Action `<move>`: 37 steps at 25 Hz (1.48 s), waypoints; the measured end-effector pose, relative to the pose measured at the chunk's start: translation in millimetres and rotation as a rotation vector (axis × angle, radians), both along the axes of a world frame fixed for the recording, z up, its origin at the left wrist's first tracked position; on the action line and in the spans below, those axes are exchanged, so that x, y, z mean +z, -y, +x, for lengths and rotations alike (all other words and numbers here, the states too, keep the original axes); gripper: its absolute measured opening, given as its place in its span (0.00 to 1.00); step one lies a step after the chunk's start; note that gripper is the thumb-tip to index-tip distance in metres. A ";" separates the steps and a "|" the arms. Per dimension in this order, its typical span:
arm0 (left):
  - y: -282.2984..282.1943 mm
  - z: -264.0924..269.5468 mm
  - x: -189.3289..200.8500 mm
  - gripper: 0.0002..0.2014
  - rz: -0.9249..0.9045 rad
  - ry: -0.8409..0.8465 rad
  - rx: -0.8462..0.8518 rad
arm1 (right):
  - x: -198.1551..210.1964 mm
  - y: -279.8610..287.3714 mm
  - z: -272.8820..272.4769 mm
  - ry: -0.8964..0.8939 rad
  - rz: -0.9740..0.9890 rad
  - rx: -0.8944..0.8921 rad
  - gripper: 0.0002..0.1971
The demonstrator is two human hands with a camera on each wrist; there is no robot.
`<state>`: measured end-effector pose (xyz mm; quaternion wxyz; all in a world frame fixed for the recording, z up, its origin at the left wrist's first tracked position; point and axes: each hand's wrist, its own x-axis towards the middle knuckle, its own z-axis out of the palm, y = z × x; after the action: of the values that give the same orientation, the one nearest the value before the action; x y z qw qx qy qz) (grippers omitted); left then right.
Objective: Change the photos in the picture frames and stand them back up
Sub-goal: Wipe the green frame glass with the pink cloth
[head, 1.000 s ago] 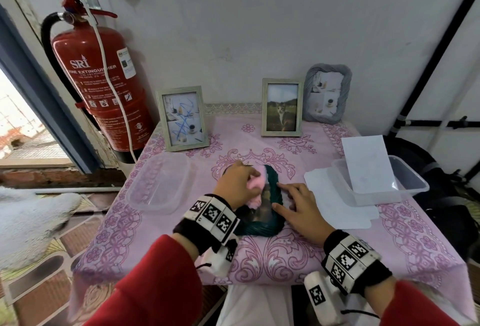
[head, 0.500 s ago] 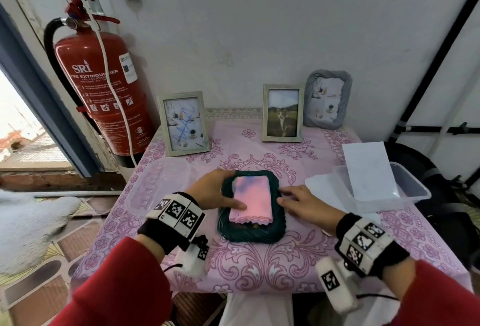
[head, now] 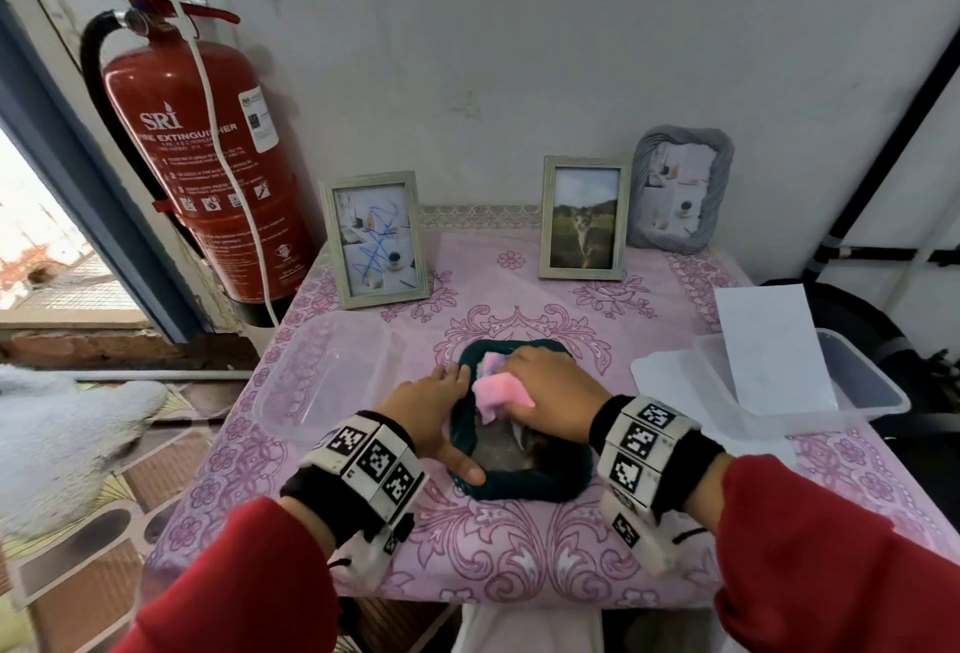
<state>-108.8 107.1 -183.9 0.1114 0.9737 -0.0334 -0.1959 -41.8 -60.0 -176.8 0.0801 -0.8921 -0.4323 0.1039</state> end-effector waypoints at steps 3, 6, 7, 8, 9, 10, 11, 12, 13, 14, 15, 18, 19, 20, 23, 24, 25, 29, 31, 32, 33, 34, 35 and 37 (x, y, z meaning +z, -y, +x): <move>6.2 -0.3 3.0 0.63 0.093 0.041 -0.013 | 3.3 0.4 2.8 -0.027 0.110 0.039 0.05; 11.4 1.6 4.9 0.63 0.164 0.058 -0.020 | -4.2 10.1 -9.5 -0.075 0.116 0.156 0.08; 12.1 1.6 5.5 0.64 0.179 0.053 -0.021 | -7.5 16.6 -15.1 -0.060 0.114 0.208 0.09; 12.1 1.2 6.2 0.65 0.188 0.050 -0.025 | -10.1 24.5 -18.8 -0.037 0.120 0.249 0.10; 11.6 0.5 7.2 0.65 0.192 0.046 -0.033 | -12.0 33.3 -20.4 -0.008 0.123 0.274 0.11; 10.8 -0.4 7.7 0.65 0.190 0.041 -0.041 | -13.2 41.8 -20.2 0.026 0.109 0.284 0.13; 9.9 -1.2 8.2 0.65 0.185 0.036 -0.049 | -14.4 49.2 -18.9 0.058 0.079 0.281 0.16; 9.0 -2.0 8.7 0.65 0.178 0.031 -0.056 | -14.4 54.7 -17.3 0.080 0.041 0.268 0.18; 8.0 -2.4 9.1 0.64 0.170 0.029 -0.061 | -14.9 57.7 -14.4 0.097 0.005 0.255 0.20; 7.2 -2.8 8.8 0.64 0.159 0.028 -0.062 | -15.4 59.6 -10.6 0.118 -0.025 0.248 0.20; 6.5 -3.0 8.4 0.64 0.146 0.029 -0.062 | -15.3 59.5 -6.1 0.147 -0.048 0.247 0.20; 5.0 -3.8 7.7 0.63 0.105 0.043 -0.072 | -11.7 52.4 7.6 0.201 -0.084 0.220 0.17; 4.6 -3.5 7.3 0.63 0.094 0.047 -0.075 | -10.6 47.4 12.2 0.189 -0.073 0.195 0.16; 4.6 -3.5 7.0 0.63 0.088 0.048 -0.077 | -9.8 40.9 14.7 0.158 -0.056 0.160 0.15; 5.9 -3.0 6.8 0.63 0.095 0.051 -0.080 | -10.1 17.3 14.8 -0.009 -0.007 0.068 0.16; 6.3 -2.7 7.1 0.63 0.103 0.052 -0.080 | -10.5 10.9 10.8 -0.059 0.012 0.082 0.15; 6.6 -2.6 7.5 0.64 0.113 0.051 -0.081 | -11.3 6.2 4.6 -0.082 0.021 0.115 0.15; 7.1 -2.6 8.5 0.64 0.147 0.054 -0.090 | -14.0 22.0 -23.0 -0.054 0.040 0.242 0.12; 6.8 -2.1 8.4 0.64 0.149 0.045 -0.092 | -10.9 43.2 -31.3 -0.051 0.029 0.276 0.14; 6.5 -1.8 8.1 0.64 0.146 0.041 -0.093 | -8.3 52.8 -31.7 -0.037 0.007 0.270 0.15; 6.0 -1.8 7.7 0.64 0.142 0.037 -0.096 | -5.6 60.4 -29.7 -0.007 -0.014 0.252 0.16; 4.8 -2.0 7.6 0.64 0.134 0.034 -0.098 | -3.4 65.1 -25.5 0.043 -0.037 0.233 0.15; 4.0 -2.5 7.1 0.63 0.124 0.029 -0.100 | -2.3 67.8 -19.9 0.105 -0.060 0.213 0.14; 2.4 -2.7 6.6 0.63 0.113 0.032 -0.102 | -0.2 64.8 -5.7 0.212 -0.109 0.182 0.13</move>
<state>-111.5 104.6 -177.3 0.0458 0.9784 -0.0739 -0.1875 -47.6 -124.9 -177.0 -0.0246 -0.8583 -0.5110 0.0392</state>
